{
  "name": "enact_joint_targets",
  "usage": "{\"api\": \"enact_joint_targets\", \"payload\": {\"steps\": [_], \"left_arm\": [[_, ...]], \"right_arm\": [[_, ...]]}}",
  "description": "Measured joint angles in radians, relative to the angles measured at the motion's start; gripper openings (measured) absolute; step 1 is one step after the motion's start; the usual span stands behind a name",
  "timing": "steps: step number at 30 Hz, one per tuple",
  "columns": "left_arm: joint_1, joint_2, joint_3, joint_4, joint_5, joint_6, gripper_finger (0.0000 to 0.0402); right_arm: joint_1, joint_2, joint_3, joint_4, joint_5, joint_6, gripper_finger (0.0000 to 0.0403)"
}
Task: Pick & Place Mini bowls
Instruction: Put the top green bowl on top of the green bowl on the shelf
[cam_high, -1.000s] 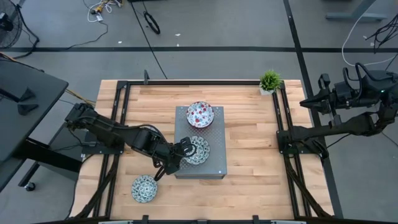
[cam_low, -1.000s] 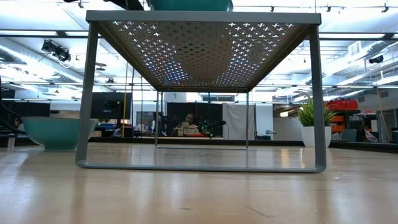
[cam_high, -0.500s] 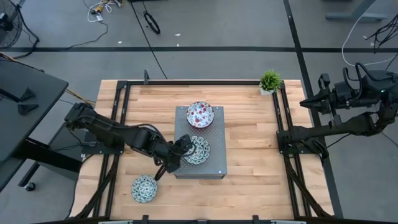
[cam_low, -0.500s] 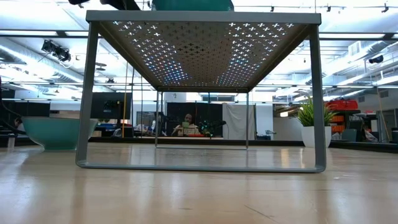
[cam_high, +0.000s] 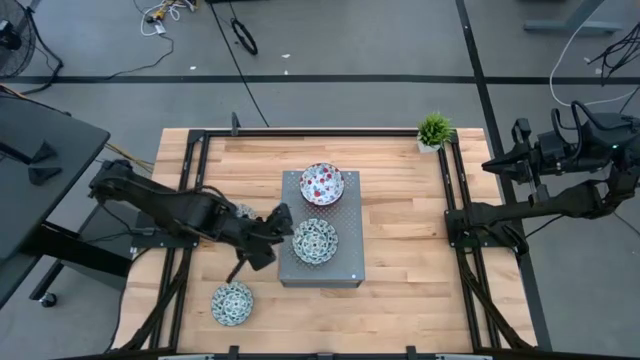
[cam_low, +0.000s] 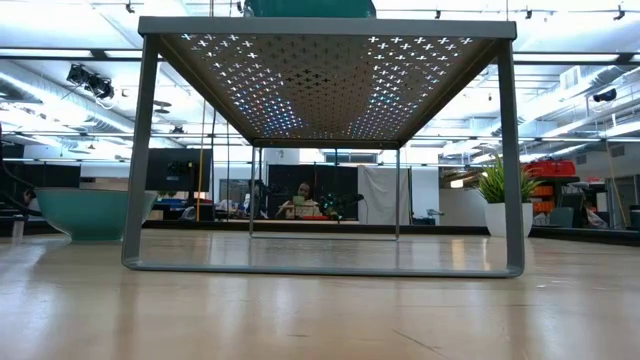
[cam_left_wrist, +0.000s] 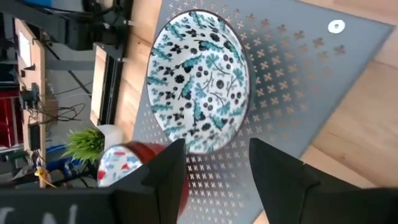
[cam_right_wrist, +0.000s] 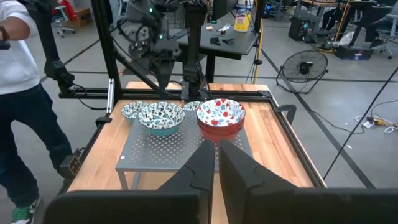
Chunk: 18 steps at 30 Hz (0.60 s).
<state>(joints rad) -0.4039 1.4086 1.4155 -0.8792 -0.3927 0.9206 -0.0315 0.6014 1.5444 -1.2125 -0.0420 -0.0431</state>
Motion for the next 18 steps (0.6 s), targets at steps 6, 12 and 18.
{"api": "enact_joint_targets", "payload": {"steps": [6,12,18], "left_arm": [[-0.015,-0.084,0.000,-0.065,-0.003,-0.083,0.0182],[-0.017,-0.156,0.000,-0.156,0.002,-0.225,0.0182],[-0.017,-0.190,0.001,-0.297,0.026,-0.410,0.0182]], "right_arm": [[0.000,0.000,0.000,0.000,0.000,0.000,0.0029],[0.000,0.000,0.000,0.000,0.000,0.000,0.0029],[0.000,0.000,0.000,0.000,0.000,0.000,0.0029]]}}
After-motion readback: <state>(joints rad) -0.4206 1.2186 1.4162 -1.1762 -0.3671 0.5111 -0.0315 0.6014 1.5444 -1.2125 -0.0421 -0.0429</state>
